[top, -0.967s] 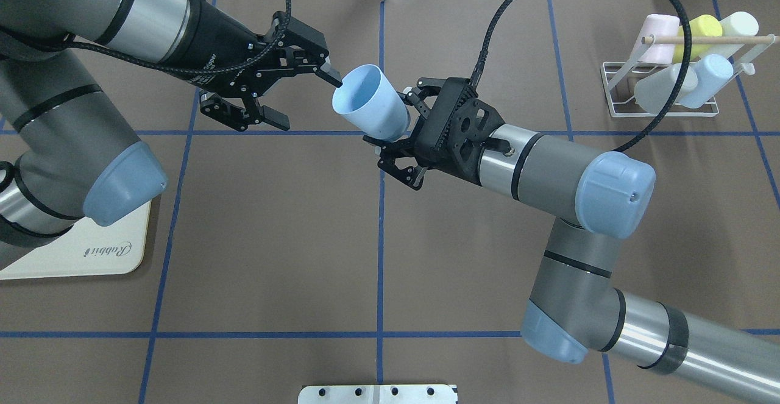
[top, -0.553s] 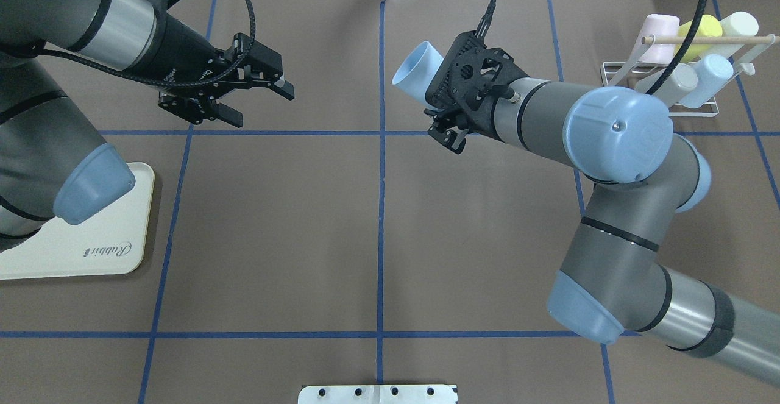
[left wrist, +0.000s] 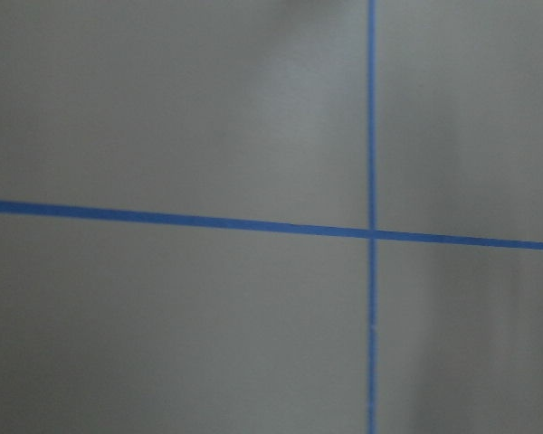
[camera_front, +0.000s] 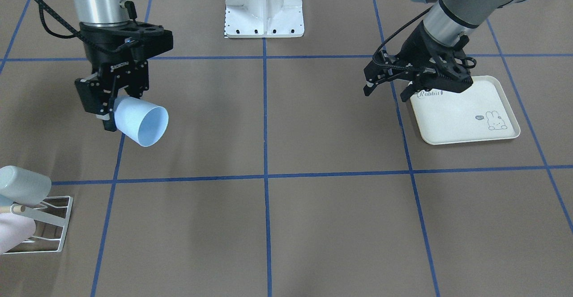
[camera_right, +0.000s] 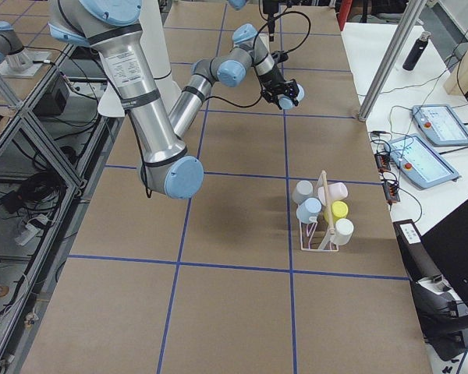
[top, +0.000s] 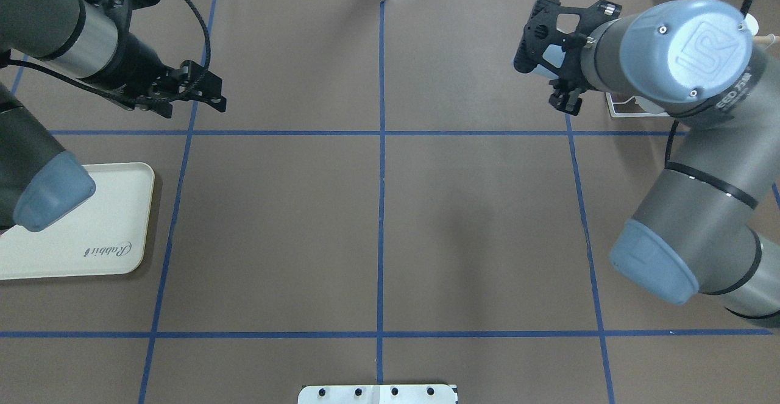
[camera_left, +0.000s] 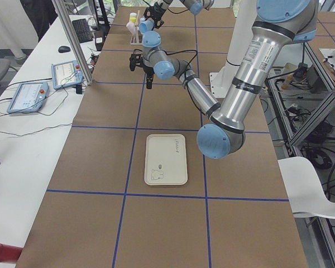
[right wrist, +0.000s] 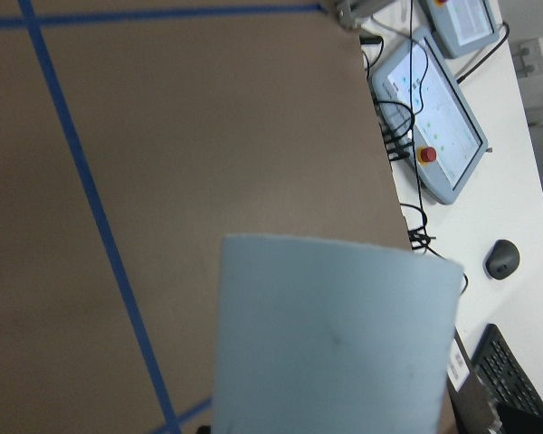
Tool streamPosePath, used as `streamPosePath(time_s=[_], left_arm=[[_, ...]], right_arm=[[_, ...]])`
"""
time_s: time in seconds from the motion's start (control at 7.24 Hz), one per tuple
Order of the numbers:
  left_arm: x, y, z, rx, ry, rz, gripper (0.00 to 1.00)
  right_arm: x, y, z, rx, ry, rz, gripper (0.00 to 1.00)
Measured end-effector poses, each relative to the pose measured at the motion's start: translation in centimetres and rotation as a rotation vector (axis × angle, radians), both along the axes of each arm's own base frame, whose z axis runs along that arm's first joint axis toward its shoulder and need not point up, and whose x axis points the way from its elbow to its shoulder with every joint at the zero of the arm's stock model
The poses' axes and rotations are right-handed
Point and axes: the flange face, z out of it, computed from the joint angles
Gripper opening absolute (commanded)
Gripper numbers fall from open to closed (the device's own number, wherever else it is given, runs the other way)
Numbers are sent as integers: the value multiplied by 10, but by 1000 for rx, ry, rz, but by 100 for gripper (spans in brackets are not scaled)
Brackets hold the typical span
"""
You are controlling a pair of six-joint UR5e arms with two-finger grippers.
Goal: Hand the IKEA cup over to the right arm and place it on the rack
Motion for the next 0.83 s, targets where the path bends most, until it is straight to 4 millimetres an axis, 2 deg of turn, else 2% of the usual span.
streamPosePath(time_s=[0.41,0.55,0.83], left_arm=[[-54,5,66,122,-239,76,100],[-68,8,81,149,-276,102,100],[-76,10,90,157,-293,114,100]], right_arm=[[89,-20,75,39,401,-183,33],[118,-24,100,61,554,-265,32],[156,-26,139,65,805,-385,31]])
